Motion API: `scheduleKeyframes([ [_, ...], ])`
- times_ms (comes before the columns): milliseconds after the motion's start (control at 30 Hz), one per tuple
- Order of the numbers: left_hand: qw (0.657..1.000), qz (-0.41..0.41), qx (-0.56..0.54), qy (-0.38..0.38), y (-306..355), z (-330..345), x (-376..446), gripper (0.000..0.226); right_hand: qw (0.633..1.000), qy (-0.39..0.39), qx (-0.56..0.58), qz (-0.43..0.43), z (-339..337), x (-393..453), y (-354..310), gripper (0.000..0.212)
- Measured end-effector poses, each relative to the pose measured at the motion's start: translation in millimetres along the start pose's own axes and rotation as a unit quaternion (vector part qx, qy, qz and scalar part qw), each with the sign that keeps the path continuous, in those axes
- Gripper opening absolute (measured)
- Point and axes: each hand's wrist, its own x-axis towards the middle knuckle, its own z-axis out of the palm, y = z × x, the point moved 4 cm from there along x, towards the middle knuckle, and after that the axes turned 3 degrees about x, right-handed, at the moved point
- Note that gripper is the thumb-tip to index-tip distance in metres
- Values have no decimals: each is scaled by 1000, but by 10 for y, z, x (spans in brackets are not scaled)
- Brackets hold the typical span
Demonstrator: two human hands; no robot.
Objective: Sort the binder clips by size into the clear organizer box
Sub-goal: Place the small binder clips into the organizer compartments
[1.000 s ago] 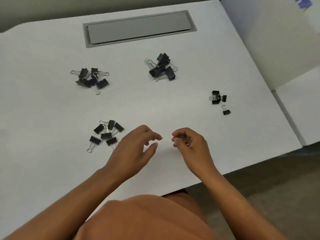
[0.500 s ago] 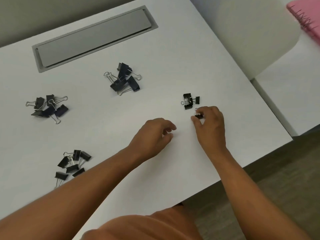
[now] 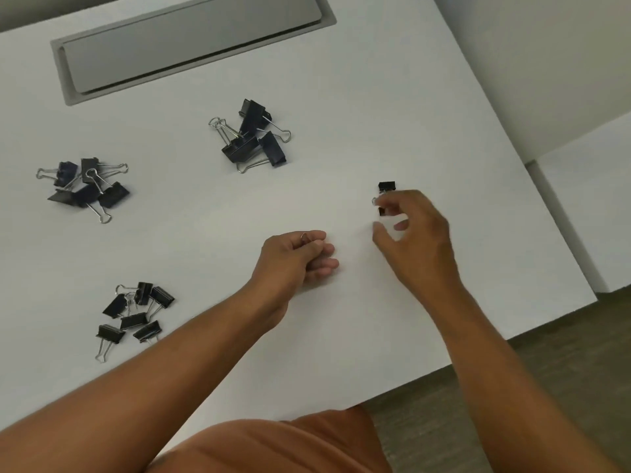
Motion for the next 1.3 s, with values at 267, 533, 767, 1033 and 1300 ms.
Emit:
scheduleKeyframes([
  [267,996,35,62,-51,13,-35,-99,8,995,21,-102,-6,-175,325,497,28],
  [533,990,14,118,-69,-95,-24,-147,14,992,64,22,107,-11,-276,255,17],
  [767,991,9,94,-95,-156,34,-285,29,991,26,95,94,243,-696,-104,22],
  [1033,994,45,90,-44,-133,-159,-395,25,988,-85,122,42,242,-638,-224,29],
  [1300,997,23,70,-37,-217,-333,-533,17,995,59,14,84,30,-16,240,35],
])
